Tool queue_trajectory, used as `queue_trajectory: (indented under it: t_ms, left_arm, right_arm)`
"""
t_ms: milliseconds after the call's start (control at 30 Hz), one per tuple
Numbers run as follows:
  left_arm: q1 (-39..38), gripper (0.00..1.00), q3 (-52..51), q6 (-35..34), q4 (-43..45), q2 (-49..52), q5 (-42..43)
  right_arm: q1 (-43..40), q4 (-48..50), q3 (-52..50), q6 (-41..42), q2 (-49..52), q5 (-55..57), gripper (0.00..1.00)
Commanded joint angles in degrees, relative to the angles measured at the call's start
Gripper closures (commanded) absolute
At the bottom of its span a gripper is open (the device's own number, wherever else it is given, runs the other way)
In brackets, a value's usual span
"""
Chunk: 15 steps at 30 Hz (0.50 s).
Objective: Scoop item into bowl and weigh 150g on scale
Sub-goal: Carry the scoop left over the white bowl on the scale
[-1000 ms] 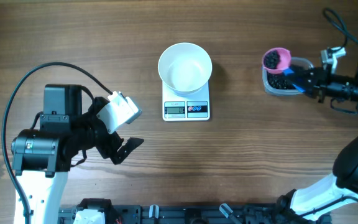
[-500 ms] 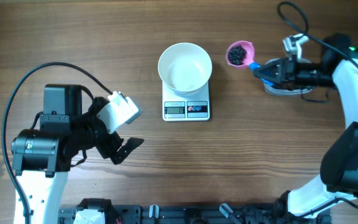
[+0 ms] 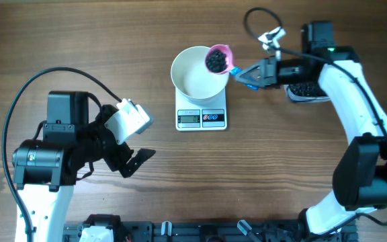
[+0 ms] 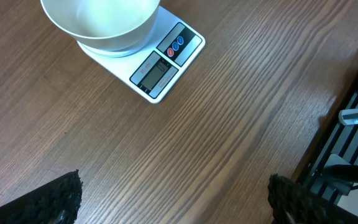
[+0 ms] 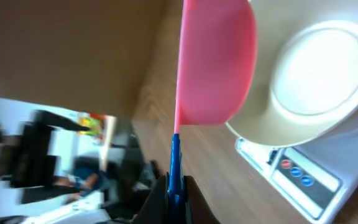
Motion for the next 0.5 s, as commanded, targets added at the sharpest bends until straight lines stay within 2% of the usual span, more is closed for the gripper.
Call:
queue_trajectory:
  t_ms: [0, 133, 367, 467]
  left_arm:
    - [-0.2, 0.00, 1.1, 1.3, 0.2, 0.0, 0.1]
    - [-0.2, 0.00, 1.1, 1.3, 0.2, 0.0, 0.1]
    - [-0.2, 0.00, 1.1, 1.3, 0.2, 0.0, 0.1]
    - [-0.2, 0.00, 1.1, 1.3, 0.2, 0.0, 0.1]
  right_arm:
    - [2.3, 1.8, -0.3, -1.0, -1.6, 9.7, 0.96]
    - [4.3, 4.5, -0.3, -4.5, -1.6, 14.2, 0.96]
    - [7.6, 7.3, -0.3, -5.5, -1.6, 24.8, 0.96]
    - [8.4, 7.3, -0.3, -6.8, -1.6, 25.5, 0.96]
